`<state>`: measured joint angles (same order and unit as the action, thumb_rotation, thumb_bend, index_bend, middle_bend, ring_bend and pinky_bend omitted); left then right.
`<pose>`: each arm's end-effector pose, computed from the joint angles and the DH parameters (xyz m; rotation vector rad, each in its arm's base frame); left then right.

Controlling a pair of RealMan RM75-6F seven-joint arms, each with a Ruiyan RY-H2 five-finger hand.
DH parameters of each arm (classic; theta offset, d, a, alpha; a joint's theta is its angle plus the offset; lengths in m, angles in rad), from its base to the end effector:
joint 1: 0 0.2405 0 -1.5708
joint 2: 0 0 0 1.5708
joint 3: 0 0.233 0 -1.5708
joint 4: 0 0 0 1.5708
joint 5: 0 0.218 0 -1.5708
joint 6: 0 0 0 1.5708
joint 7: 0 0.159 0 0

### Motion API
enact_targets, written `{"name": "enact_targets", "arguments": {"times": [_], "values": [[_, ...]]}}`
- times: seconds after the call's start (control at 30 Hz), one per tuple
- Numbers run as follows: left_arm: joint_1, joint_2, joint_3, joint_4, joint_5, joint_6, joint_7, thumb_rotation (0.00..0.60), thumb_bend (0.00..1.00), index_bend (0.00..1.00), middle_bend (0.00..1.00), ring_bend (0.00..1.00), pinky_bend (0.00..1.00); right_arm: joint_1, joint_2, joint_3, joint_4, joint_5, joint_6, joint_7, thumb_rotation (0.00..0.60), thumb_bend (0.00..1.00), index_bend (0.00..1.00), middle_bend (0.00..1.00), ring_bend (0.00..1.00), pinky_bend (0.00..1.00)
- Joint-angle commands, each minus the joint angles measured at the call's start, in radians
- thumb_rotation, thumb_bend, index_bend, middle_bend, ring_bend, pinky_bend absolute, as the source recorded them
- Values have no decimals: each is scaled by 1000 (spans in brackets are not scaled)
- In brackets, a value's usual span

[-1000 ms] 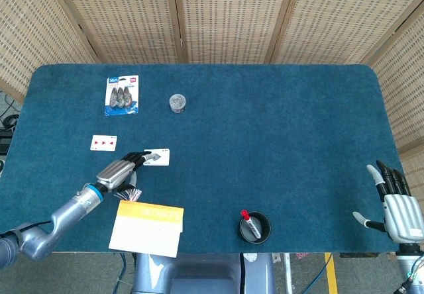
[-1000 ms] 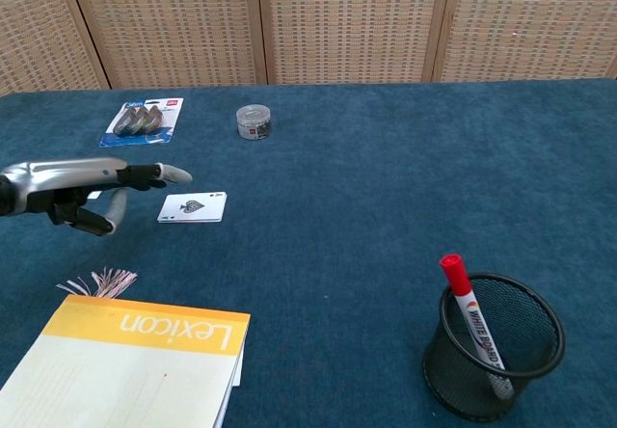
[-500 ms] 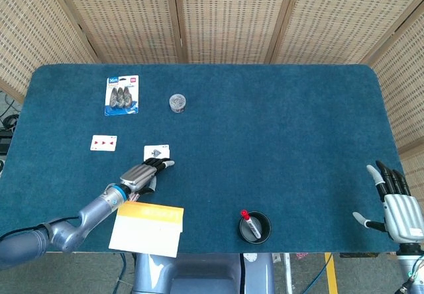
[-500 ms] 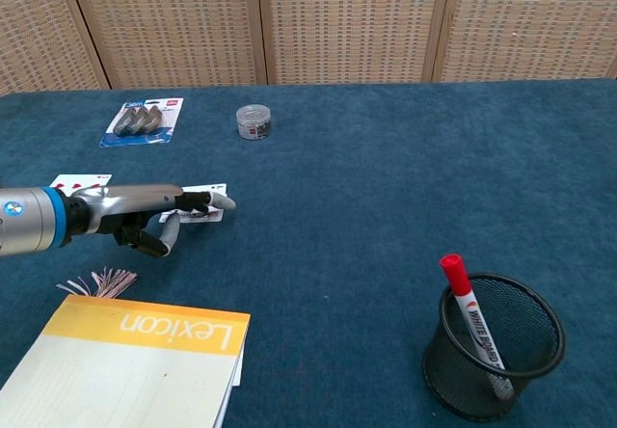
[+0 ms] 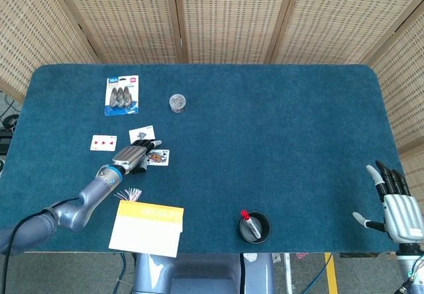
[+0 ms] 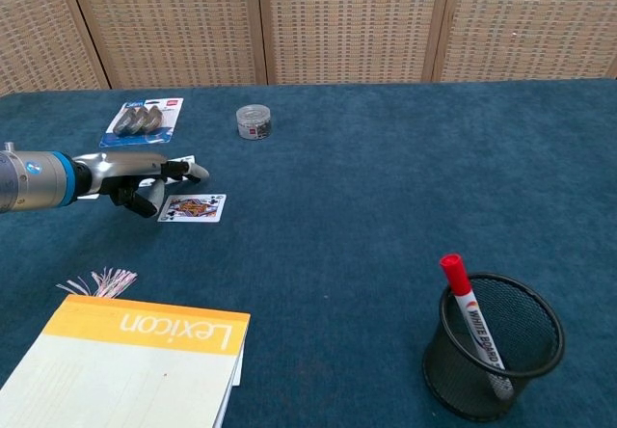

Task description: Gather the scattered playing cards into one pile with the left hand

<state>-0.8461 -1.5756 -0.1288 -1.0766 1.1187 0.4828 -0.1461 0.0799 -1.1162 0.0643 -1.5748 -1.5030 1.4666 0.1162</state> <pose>-0.2070 0.3913 -0.0511 -1.8854 -1.3693 -0.6333 -0.3017 -0.1972 0.1459 1.3539 -0.9664 0.9625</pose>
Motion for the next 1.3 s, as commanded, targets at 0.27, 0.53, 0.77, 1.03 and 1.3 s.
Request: {"name": "enact_targets", "arguments": {"times": [0.27,0.53,0.77,1.03,1.3], "values": [[57,49,-23,-78,95,214,2,600,350,77,0,0,0,1,1,0,-2,2,-3,0,600,156,0,0,0,0],[79,40,-16,-126,45,281,158,600,230,255,0,0,0,1,3,-2,-4,0,-4,4,600,156,0,0,0,0],[61,-18,-23,-109,-53,254,256,600,234,262,0,0,0,1,6,-2,-4,1,-7,14,600,156,0,0,0,0],[54,-57,-30,-86,-105,272,322,600,244,262,0,0,0,2,8,-3,-3,0,-10,19,600,156,0,0,0,0],[40,-87,-42,-64,-147,257,350,600,257,272,0,0,0,3,9,-4,-4,0,-11,22,600,156,0,0,0,0]]}}
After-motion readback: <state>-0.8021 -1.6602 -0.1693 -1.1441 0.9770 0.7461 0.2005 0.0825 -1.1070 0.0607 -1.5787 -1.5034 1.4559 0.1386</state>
